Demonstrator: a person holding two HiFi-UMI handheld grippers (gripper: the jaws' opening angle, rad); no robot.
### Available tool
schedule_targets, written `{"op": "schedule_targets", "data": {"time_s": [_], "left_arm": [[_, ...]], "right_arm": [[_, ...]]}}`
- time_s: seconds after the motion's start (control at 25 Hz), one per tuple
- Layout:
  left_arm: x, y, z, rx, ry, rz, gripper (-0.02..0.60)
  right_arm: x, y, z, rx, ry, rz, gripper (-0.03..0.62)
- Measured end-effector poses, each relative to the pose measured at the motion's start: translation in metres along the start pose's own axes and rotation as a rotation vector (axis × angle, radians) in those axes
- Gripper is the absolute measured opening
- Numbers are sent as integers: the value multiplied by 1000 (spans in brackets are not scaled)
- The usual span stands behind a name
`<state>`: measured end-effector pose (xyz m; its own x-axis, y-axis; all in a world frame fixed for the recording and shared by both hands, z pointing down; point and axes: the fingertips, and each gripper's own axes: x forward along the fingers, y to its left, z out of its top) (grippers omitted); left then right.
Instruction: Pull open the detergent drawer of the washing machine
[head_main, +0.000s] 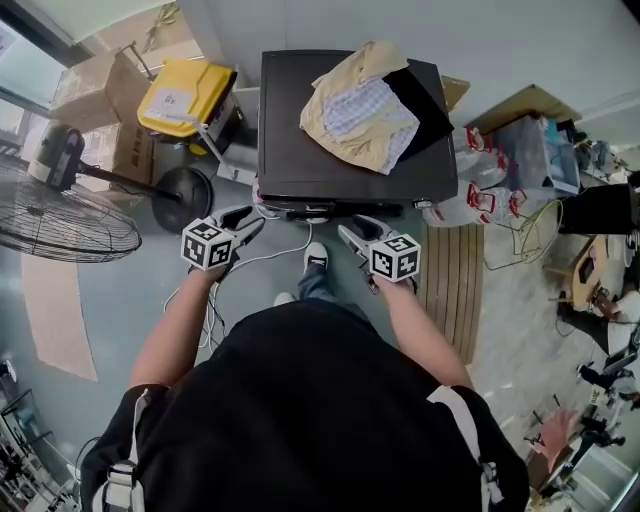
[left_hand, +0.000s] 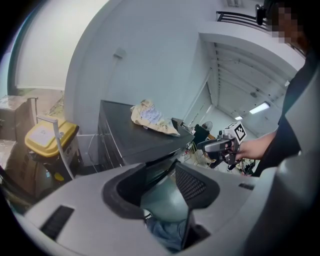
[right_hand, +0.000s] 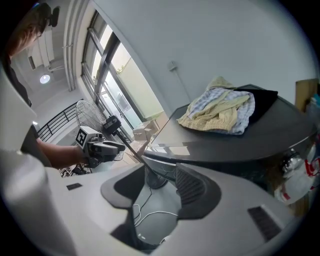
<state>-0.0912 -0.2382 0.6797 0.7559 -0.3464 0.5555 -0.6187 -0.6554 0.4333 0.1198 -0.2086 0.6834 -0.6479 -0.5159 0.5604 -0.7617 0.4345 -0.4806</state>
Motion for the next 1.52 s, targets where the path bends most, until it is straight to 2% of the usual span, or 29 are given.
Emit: {"op": "schedule_targets", "data": {"time_s": [0.56, 0.92, 1.52], "left_arm": [[40, 33, -28, 14, 92, 41, 186], [63, 43, -41, 13, 143, 39, 186], [79, 53, -49, 25, 177, 61, 184]], "right_arm": [[42, -21, -17, -39, 105, 10, 198], [60, -33, -18, -38, 116, 16, 198], [85, -37, -28, -63, 155, 39, 185]]}}
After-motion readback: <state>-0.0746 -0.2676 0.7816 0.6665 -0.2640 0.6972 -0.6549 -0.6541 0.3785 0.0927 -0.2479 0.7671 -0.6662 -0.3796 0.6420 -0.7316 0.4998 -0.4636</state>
